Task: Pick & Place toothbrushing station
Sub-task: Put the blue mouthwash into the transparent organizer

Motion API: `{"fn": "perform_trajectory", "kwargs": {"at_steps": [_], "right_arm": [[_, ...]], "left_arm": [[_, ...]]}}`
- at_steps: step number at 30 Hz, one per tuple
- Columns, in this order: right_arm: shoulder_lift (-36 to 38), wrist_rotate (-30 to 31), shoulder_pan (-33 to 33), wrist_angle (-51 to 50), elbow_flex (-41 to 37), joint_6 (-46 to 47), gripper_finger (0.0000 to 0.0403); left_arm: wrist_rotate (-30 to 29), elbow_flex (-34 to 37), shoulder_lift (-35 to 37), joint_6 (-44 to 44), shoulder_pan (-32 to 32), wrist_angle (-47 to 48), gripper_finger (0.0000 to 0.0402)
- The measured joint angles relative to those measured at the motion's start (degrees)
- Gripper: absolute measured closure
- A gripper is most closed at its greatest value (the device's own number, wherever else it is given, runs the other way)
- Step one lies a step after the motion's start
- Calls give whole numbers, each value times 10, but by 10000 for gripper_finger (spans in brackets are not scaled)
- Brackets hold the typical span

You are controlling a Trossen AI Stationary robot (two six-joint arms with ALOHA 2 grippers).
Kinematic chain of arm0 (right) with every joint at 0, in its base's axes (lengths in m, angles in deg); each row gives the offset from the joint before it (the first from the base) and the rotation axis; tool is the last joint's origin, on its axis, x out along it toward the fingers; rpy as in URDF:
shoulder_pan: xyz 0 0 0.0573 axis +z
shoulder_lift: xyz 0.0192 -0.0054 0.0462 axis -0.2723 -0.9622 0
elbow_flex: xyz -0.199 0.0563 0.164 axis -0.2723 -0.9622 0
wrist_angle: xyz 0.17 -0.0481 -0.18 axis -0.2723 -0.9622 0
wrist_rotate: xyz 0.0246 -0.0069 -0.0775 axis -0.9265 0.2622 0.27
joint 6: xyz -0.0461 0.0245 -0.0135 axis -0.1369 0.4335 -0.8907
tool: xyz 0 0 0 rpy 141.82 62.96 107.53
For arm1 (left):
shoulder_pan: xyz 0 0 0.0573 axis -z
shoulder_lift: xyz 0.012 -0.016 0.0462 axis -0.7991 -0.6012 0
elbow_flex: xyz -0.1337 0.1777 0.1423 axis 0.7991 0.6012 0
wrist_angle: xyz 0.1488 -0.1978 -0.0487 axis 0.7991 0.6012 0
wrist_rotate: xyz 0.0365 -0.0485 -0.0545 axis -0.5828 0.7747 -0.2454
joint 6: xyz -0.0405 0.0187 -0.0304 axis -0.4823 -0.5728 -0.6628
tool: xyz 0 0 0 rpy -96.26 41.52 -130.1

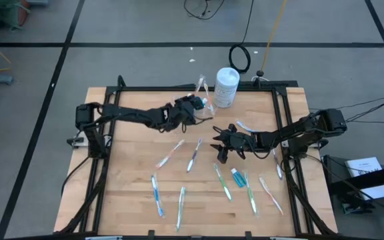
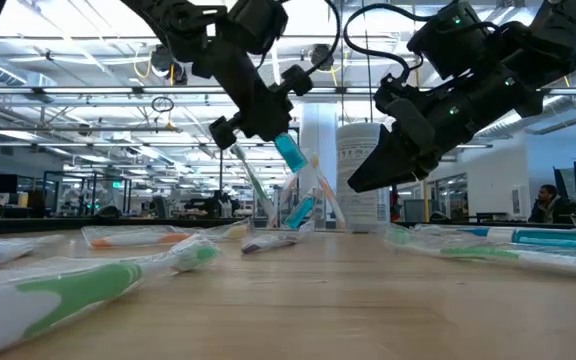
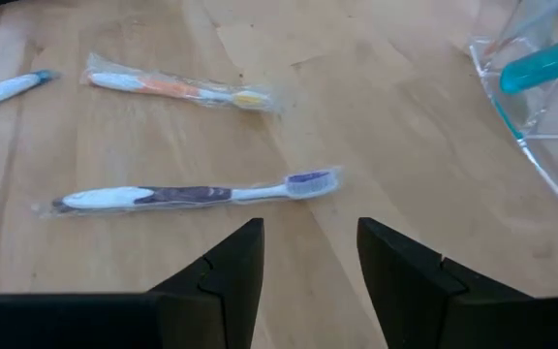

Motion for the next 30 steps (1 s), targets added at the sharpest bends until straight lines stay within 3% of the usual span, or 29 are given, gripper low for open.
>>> {"fn": "perform_trajectory", "kwargs": {"at_steps": [7,20,26,30], "right_arm": [[0,-1,-16,0,0,-19,243],[0,-1,-32,0,0,-33,243],[0,-2,-27,-6,0,-28,243],[0,-3,-27,-6,0,-28,243]], "left_arm": [[121,0,0,59,-61,-6,289],[239,0,0,193,-76,41,289],[242,0,0,143,-84,41,288],[277,0,0,110,-83,57,288]]}}
